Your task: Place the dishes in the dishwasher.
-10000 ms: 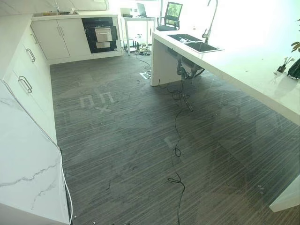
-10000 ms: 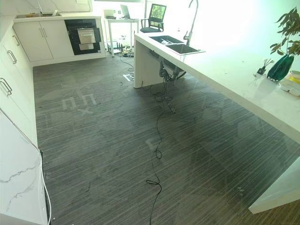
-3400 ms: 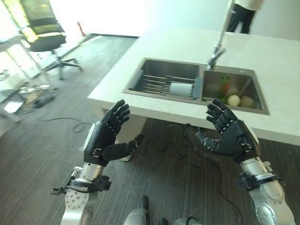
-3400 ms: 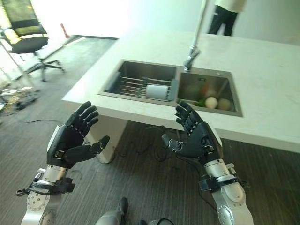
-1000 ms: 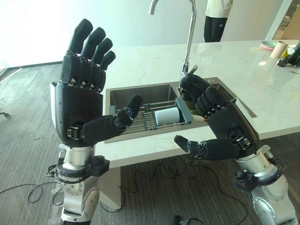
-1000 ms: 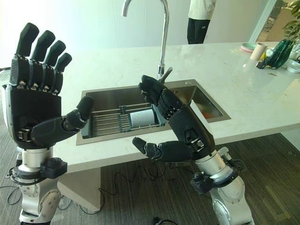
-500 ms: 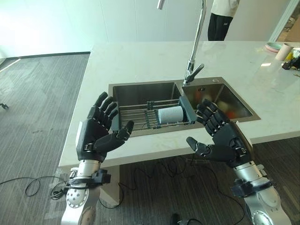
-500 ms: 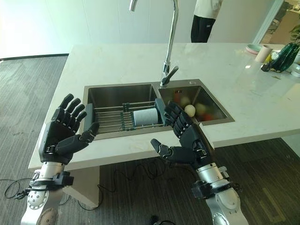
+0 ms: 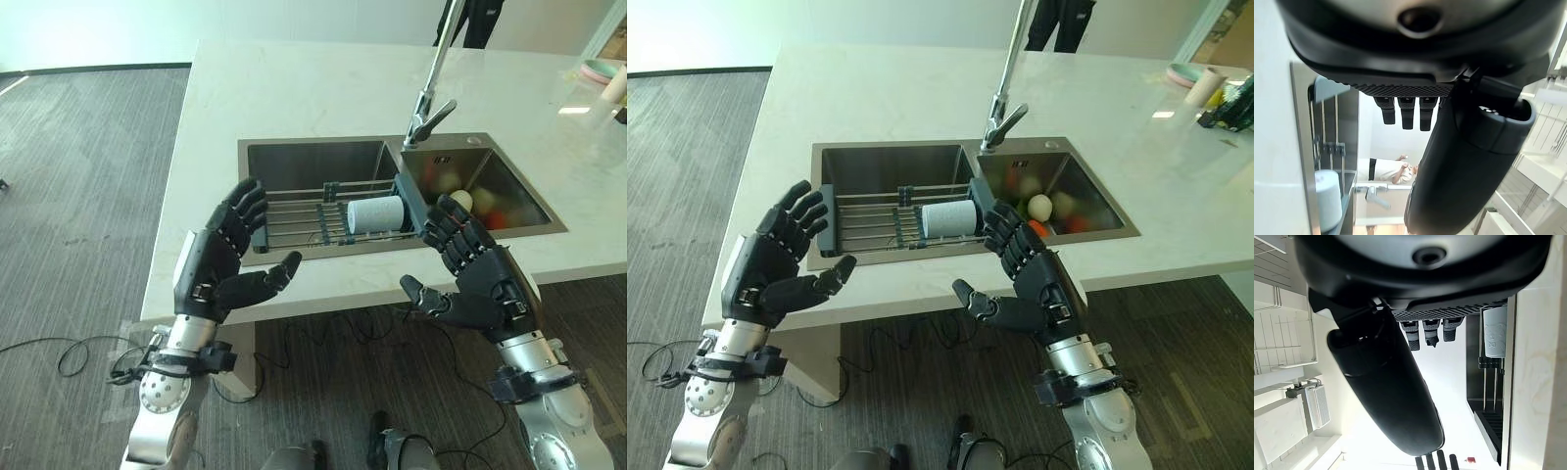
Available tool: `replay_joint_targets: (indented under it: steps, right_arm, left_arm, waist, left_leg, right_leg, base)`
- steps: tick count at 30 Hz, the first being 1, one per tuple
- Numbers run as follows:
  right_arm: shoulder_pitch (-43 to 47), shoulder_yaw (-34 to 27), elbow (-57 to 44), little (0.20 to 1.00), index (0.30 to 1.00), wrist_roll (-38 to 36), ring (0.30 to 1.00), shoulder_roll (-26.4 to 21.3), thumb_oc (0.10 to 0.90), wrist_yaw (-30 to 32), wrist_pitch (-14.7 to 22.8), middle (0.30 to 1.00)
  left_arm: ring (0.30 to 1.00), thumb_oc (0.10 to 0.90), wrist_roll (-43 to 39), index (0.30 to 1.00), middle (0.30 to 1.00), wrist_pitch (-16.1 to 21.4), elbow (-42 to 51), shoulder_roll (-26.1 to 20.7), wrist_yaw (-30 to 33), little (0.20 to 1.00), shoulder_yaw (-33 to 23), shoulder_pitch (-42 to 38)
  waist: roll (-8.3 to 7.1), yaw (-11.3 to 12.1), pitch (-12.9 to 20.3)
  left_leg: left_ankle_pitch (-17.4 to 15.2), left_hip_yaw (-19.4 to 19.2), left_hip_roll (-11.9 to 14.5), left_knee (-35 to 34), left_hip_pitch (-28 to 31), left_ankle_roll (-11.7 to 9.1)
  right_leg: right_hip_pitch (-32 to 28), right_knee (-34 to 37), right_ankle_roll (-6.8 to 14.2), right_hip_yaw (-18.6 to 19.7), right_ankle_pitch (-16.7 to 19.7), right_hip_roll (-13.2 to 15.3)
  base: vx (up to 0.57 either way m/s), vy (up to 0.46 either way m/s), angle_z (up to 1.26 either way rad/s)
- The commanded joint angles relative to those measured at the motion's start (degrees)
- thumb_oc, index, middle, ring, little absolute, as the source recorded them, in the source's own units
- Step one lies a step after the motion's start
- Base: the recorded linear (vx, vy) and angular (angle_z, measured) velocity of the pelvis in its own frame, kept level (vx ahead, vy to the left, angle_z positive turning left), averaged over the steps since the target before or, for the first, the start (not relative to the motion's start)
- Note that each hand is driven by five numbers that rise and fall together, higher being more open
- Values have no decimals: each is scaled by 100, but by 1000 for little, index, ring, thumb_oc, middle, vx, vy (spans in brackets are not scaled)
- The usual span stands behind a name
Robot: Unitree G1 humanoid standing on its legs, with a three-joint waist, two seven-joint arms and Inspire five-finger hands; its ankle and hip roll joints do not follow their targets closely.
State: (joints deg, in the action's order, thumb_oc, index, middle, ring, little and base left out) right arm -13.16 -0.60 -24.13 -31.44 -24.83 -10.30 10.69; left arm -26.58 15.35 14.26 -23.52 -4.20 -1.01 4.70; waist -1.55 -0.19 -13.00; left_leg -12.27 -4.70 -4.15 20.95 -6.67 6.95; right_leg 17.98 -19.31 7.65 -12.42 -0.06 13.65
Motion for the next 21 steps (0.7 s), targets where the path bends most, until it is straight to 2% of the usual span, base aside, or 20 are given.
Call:
replay_joint_targets:
  steps: [1, 7, 10, 11, 12, 13, 14, 15, 17, 18, 21]
  right_arm:
    - [564, -295, -396, 900, 900, -41, 900, 59, 800, -42, 647, 900]
    - [431, -388, -562, 900, 900, -8, 900, 30, 800, 13, 409, 900]
    - [345, -469, -616, 900, 900, -92, 900, -38, 800, -17, 275, 900]
    - [286, -542, -616, 900, 900, -177, 900, -124, 800, -75, 209, 900]
    - [271, -566, -617, 900, 900, -192, 900, -170, 800, -102, 205, 900]
    - [264, -601, -640, 900, 900, -277, 900, -273, 800, -156, 162, 900]
    - [302, -611, -665, 900, 900, -354, 900, -376, 800, -174, 113, 900]
    - [337, -601, -661, 900, 900, -348, 900, -402, 800, -153, 102, 900]
    - [597, -471, -585, 900, 900, -337, 900, -494, 800, -23, 67, 900]
    - [627, -449, -572, 900, 900, -342, 900, -471, 800, -33, 92, 900]
    - [611, -444, -547, 900, 900, -325, 900, -509, 800, -35, 174, 900]
  left_arm:
    - [900, 800, -99, 900, 900, 629, 908, -291, 22, 900, -150, -295]
    - [900, 800, -337, 900, 900, 754, 1149, -189, -167, 900, -117, -116]
    - [900, 800, -393, 900, 900, 774, 1244, -165, -167, 900, -105, -50]
    - [900, 800, -455, 900, 900, 742, 1285, -172, -168, 900, -95, -20]
    - [900, 800, -449, 900, 900, 729, 1291, -167, -152, 900, -80, -24]
    - [900, 800, -391, 900, 900, 730, 1307, -159, -100, 900, -41, -35]
    - [900, 800, -289, 900, 900, 796, 1348, -142, -54, 900, 31, -100]
    - [900, 800, -240, 900, 900, 810, 1346, -129, -55, 900, 60, -139]
    - [900, 800, 54, 900, 900, 823, 1318, -141, -201, 900, 184, -285]
    - [900, 800, 159, 900, 900, 799, 1302, -167, -269, 900, 228, -345]
    - [900, 800, 307, 900, 900, 608, 1183, -349, -657, 900, 328, -469]
  waist:
    - [-88, -138, 310]
    - [-187, -178, 548]
    - [-176, -254, 634]
    - [-133, -281, 636]
    - [-155, -274, 633]
    - [-156, -231, 599]
    - [-252, -167, 572]
    - [-271, -148, 546]
    - [-148, -158, 479]
    - [-111, -203, 475]
    - [25, -300, 495]
  left_leg:
    - [-468, -102, 294, -376, 385, -457]
    - [-673, -289, 422, -376, 661, -469]
    - [-694, -467, 582, -376, 864, -565]
    - [-664, -498, 660, -376, 996, -653]
    - [-552, -479, 623, -376, 998, -681]
    - [-196, -419, 596, -376, 1055, -757]
    - [245, -429, 497, -376, 921, -813]
    - [280, -455, 516, -376, 806, -829]
    - [80, -631, 908, -376, 250, -936]
    - [106, -795, 1105, -376, 193, -979]
    - [-67, -632, 1101, -376, 234, -966]
  right_leg:
    - [-191, 212, 275, 168, -130, -129]
    - [-385, 212, 237, 35, -288, -226]
    - [-471, 212, 140, -66, -380, -265]
    - [-582, 212, 65, -81, -465, -342]
    - [-607, 212, 20, -43, -473, -359]
    - [-738, 212, -39, -9, -570, -420]
    - [-833, 212, -104, 83, -626, -406]
    - [-885, 212, -112, 104, -659, -411]
    - [-1006, 212, -96, 89, -804, -555]
    - [-1012, 212, -118, -1, -844, -546]
    - [-1065, 212, -65, -19, -895, -517]
  base:
    - [184, -249, 13]
    - [230, -272, 24]
    - [216, -216, 18]
    - [163, -193, 18]
    - [211, -226, 28]
    - [130, -177, 13]
    - [98, -132, -10]
    - [-8, -47, -22]
    - [-49, 69, -15]
    - [8, 75, -5]
    - [35, 105, -6]
